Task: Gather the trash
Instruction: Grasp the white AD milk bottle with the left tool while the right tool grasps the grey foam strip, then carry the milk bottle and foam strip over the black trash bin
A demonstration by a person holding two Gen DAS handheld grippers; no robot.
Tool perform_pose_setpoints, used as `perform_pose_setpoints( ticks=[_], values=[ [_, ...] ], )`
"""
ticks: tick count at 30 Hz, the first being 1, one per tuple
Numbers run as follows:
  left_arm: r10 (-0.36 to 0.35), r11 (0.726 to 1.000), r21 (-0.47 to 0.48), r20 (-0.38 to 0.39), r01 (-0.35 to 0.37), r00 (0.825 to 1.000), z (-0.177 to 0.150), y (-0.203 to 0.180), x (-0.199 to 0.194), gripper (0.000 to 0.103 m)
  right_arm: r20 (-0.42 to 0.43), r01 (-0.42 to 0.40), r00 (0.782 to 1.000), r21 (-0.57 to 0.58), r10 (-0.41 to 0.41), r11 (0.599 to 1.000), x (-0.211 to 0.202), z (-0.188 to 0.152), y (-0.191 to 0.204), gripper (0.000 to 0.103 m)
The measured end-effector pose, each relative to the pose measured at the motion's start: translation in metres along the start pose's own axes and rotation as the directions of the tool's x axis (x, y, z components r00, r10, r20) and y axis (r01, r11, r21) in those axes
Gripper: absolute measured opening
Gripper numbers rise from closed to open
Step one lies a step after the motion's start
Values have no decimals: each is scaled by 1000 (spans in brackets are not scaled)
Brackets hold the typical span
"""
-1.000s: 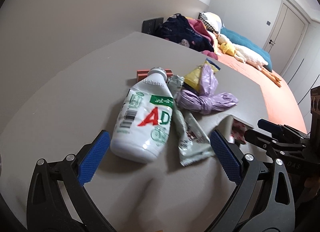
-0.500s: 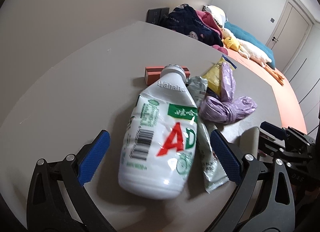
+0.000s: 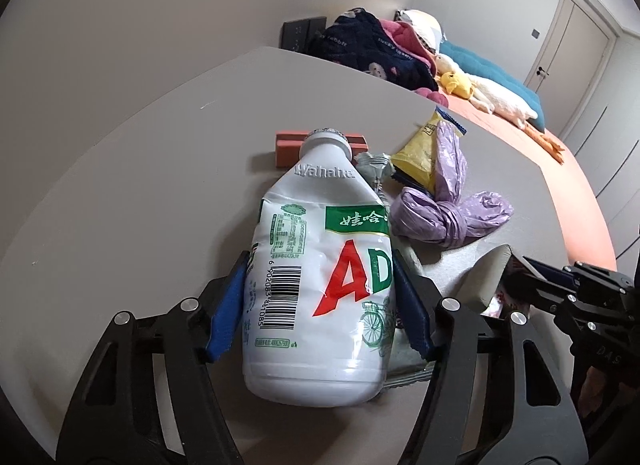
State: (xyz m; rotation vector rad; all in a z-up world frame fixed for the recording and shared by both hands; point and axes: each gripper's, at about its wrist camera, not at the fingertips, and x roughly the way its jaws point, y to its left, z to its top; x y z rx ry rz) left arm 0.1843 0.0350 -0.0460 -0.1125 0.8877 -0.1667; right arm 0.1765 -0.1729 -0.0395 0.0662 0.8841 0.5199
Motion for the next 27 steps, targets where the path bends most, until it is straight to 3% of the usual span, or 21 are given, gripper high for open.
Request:
perform_pose_setpoints(
  ticks=[11,27],
  values=[
    [45,999,-15,46,-44,998,-9,-4,-28,65,38,-7,999,41,5,999,-23,-3,-1,19],
    [41,999,7,98,-42,994,-31,-45,-79,65,107,-2,994,50,-4,999,-79,-13,0,19]
  ],
)
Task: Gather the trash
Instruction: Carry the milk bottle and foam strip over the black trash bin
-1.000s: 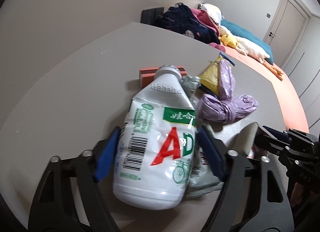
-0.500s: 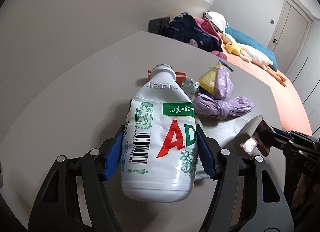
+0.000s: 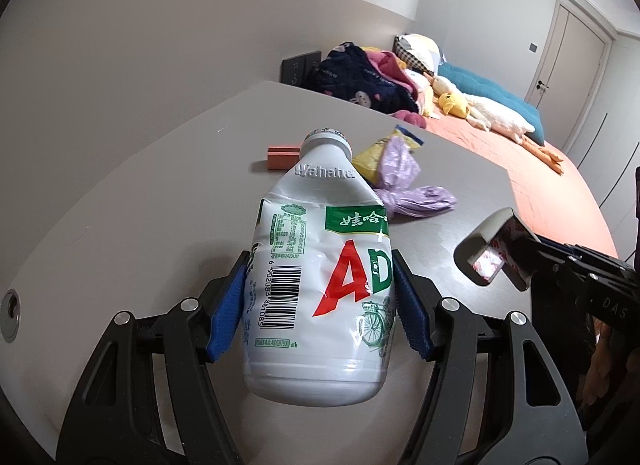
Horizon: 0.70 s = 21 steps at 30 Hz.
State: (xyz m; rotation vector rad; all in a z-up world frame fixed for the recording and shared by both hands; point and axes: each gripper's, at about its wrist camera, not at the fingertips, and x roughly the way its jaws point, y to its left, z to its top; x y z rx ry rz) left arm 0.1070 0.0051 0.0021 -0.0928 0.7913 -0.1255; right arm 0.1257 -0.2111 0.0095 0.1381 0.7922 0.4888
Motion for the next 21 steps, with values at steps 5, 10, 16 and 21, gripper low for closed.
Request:
perform_pose_setpoints(
  ticks=[5,10,16,21],
  values=[
    [-10,1000,2,17,10,1000,-5,-15,-17,65,24,-1,1000,3,1,1000,-21,-3,0,20],
    [-27,1000,-2,32,27,999,-11,-30,-33,65,47,1,999,7,-1,1000,-43,-9,-1,19],
    [-52,999,15,41,52,998,-18,-52,-45,65,72,10,997,20,-12,1000,-67,-16,-7,20],
    [-81,996,31,53,80,995,-23,-70,-54,65,94,21,995,29,-24,999,-89,-25,-13,20]
  ],
)
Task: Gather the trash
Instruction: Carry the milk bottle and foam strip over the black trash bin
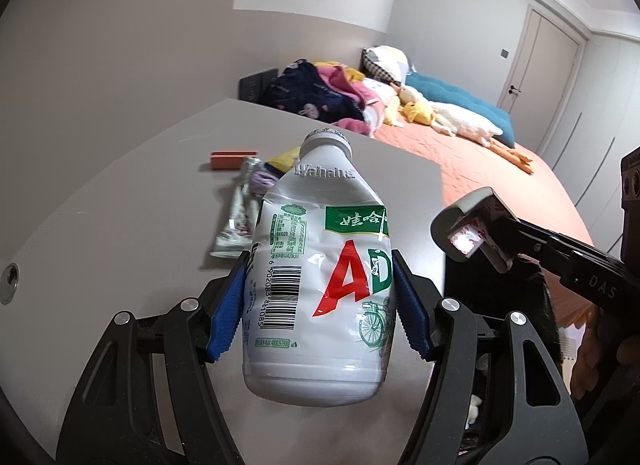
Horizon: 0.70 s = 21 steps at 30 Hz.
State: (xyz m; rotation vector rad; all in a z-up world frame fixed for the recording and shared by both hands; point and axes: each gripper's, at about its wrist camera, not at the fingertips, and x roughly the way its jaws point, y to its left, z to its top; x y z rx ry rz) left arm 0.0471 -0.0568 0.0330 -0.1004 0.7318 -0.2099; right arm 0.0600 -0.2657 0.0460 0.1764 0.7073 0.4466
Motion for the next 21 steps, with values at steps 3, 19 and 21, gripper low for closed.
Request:
perform_pose_setpoints(
  ticks=[3,19,21],
  values=[
    [-13,1000,14,3,13,1000,-3,-11,-3,65,11,8,1000,4,-8,1000,-13,-3,-4,20],
    [-84,993,85,-1,84,996,-16,-71,-9,65,47,67,997,43,-69,997,-63,-23,-38,20],
    [-91,991,96,-5,91,996,-17,-77,-8,65,53,77,995,54,-79,996,-69,-25,-43,20]
  ],
)
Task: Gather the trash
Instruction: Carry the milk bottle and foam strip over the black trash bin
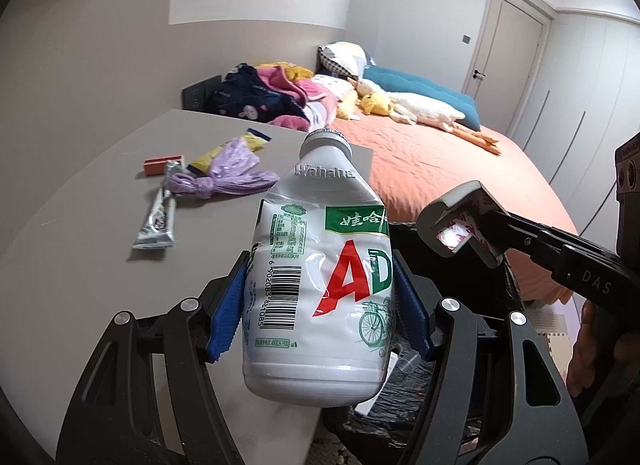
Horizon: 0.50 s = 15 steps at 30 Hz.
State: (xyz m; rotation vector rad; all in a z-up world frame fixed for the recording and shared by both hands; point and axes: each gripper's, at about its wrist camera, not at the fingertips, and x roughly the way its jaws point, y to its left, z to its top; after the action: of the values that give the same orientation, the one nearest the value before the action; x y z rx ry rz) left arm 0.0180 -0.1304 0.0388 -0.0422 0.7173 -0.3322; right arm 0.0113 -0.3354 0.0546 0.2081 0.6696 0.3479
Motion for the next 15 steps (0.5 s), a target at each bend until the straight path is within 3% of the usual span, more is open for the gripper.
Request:
perform_pose_setpoints(
  ticks=[15],
  values=[
    [-76,995,65,-7,76,997,0,-50,5,65,41,72,996,49,-74,996,-41,-15,-38,20]
  ],
)
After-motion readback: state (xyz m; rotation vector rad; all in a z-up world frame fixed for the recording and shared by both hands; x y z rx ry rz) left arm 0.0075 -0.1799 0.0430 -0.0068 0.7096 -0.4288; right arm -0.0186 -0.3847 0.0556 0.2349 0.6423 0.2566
